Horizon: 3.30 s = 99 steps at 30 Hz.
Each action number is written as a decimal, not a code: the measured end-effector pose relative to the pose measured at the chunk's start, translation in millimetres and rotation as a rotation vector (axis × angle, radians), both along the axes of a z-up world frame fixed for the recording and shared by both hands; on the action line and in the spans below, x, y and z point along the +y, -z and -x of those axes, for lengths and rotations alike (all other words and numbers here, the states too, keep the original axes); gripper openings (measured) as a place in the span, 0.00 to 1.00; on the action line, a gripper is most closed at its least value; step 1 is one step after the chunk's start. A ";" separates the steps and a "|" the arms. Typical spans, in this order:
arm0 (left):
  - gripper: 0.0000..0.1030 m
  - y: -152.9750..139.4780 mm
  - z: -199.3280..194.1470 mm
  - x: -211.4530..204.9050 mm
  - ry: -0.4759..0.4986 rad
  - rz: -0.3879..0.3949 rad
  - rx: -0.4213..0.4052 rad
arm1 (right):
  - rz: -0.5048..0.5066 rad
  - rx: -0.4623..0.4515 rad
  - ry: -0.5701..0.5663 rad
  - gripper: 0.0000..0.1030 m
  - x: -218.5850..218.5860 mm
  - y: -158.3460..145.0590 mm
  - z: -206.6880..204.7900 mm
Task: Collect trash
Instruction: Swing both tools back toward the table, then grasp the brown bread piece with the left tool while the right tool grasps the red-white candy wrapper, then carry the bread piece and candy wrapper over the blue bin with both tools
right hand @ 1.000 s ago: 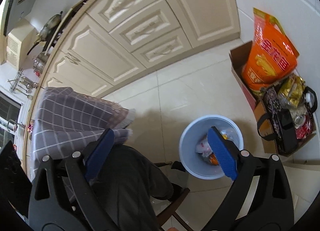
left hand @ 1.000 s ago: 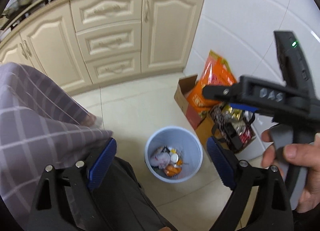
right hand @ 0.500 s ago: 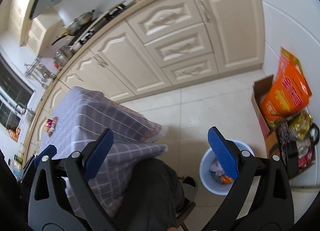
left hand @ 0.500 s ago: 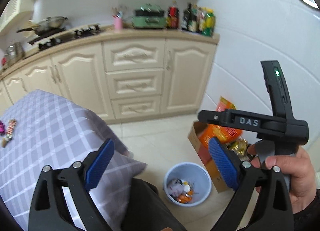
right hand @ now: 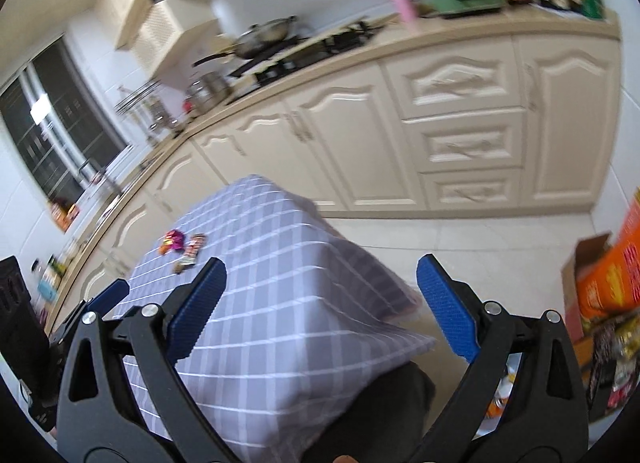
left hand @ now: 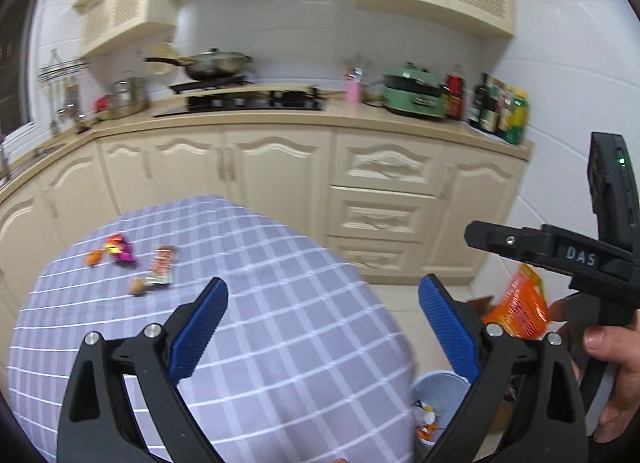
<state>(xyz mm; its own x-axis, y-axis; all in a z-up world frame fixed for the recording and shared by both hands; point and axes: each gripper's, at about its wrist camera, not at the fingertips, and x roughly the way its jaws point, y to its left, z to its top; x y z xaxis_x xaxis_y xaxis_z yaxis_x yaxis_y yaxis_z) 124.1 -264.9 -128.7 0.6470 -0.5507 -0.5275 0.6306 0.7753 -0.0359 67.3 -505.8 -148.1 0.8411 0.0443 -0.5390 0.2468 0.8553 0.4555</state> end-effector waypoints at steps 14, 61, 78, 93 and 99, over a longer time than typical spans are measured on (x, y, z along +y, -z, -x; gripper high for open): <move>0.93 18.9 -90.2 119.4 -0.274 -0.052 0.000 | 0.097 0.011 -0.212 0.92 106.3 -11.5 -116.1; 0.21 97.5 -230.1 179.6 -0.334 0.084 0.344 | 0.261 0.259 -0.294 0.13 197.5 73.1 -232.9; 0.21 49.9 -120.7 126.3 -0.141 0.134 0.172 | 0.196 0.057 -0.233 0.13 133.1 0.1 -76.8; 0.21 7.1 -15.8 28.0 0.075 0.139 0.100 | 0.133 -0.049 -0.114 0.14 52.4 -20.4 14.2; 0.21 9.8 21.1 -32.0 0.198 0.115 0.104 | 0.117 -0.031 0.021 0.14 -6.5 -10.1 61.0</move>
<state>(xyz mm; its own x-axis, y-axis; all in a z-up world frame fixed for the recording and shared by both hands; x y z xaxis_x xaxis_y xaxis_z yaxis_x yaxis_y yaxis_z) 103.0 -296.9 -138.5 0.4660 -0.7216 -0.5120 0.7580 0.6241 -0.1896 6.3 -512.3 -138.0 0.8575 -0.0354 -0.5132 0.2529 0.8978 0.3606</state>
